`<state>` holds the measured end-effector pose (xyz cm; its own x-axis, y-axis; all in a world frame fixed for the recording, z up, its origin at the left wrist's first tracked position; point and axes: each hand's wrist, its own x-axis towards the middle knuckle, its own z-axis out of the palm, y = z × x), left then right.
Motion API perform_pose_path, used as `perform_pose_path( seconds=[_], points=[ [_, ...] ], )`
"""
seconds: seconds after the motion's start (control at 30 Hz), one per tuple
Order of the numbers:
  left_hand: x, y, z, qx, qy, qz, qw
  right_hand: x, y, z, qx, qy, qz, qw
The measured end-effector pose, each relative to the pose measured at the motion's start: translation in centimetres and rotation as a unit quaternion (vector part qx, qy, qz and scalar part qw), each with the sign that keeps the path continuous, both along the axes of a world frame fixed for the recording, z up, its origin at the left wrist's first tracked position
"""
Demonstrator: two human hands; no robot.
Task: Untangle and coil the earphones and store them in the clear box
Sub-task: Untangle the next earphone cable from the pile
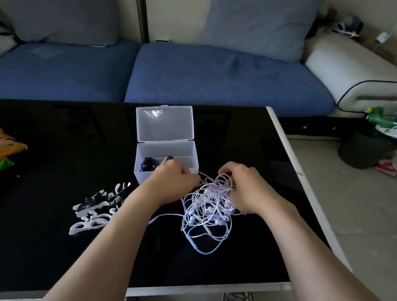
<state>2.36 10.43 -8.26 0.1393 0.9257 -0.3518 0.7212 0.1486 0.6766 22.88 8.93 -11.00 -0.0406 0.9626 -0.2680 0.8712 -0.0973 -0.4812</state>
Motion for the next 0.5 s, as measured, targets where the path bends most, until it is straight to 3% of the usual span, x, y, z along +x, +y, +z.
perform_pose_path(
  seconds=[0.1, 0.27, 0.33, 0.4, 0.5],
  points=[
    [0.9, 0.3, 0.7, -0.037, -0.158, 0.065, 0.984, 0.8, 0.2, 0.2, 0.037, 0.018, -0.019, 0.999],
    [1.6, 1.5, 1.1, -0.016, -0.365, 0.211, 0.907, 1.6, 0.2, 0.5, 0.065, 0.005, -0.012, 0.998],
    [1.6, 1.8, 1.2, -0.008, -0.406, 0.240, 0.882, 1.5, 0.2, 0.8, 0.069, -0.045, 0.006, 0.997],
    [1.7, 1.8, 1.2, 0.002, -0.411, 0.234, 0.881, 1.6, 0.2, 0.9, 0.071, -0.082, 0.010, 0.994],
    [1.9, 1.6, 1.3, 0.011, -0.403, 0.216, 0.889, 1.7, 0.2, 1.1, 0.058, -0.053, -0.023, 0.997]
  ],
)
